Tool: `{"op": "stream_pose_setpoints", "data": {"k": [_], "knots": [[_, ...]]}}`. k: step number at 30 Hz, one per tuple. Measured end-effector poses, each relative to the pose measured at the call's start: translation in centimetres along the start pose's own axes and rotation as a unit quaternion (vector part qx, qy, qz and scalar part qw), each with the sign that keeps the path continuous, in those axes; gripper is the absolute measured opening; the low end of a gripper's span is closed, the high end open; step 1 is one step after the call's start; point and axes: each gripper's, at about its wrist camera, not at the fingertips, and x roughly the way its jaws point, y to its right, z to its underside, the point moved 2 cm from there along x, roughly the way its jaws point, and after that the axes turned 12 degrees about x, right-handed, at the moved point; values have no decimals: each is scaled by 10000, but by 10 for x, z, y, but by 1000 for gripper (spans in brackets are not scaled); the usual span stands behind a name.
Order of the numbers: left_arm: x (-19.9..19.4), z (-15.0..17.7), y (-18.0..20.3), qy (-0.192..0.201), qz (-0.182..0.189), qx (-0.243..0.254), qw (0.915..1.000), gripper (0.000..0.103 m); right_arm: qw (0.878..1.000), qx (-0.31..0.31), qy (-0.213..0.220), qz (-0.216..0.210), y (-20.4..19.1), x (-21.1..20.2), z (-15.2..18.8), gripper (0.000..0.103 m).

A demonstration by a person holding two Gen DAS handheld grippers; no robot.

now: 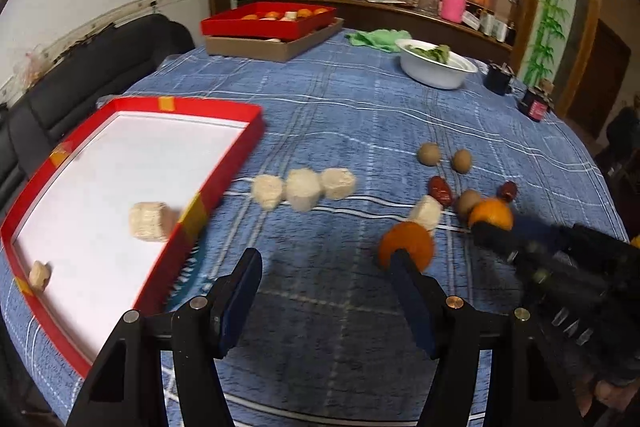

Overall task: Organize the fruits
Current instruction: 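Grasp an orange with the left tool while the right tool grasps the other orange, then lift both oranges and carry them over the red-rimmed white tray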

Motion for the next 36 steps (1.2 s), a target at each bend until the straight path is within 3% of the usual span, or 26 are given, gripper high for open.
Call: {"op": "stream_pose_setpoints", "data": {"k": [5,9,11,12,14,20,36], "knots": [[6,-8,26,-31,281,255,9993,65,9977,348,583,46,18,-25,-12,30],[16,-13,41,-143,400,397,9983,65,9959,562,707,-16,28,-31,-16,30],[29,-14,40,-374,483,237,9979,54,9959,566,707,-69,28,-31,-17,30],[34,-14,39,-492,492,194,9974,43,9959,558,700,-89,27,-31,-18,30],[34,-16,41,-472,390,310,9976,33,9960,542,694,-133,26,-31,-18,30],[29,-11,41,-472,366,308,9977,32,9963,516,674,-165,26,-29,-17,30],[-13,17,-14,-276,223,-249,9991,32,9995,35,296,-69,-3,-22,5,31]]}}
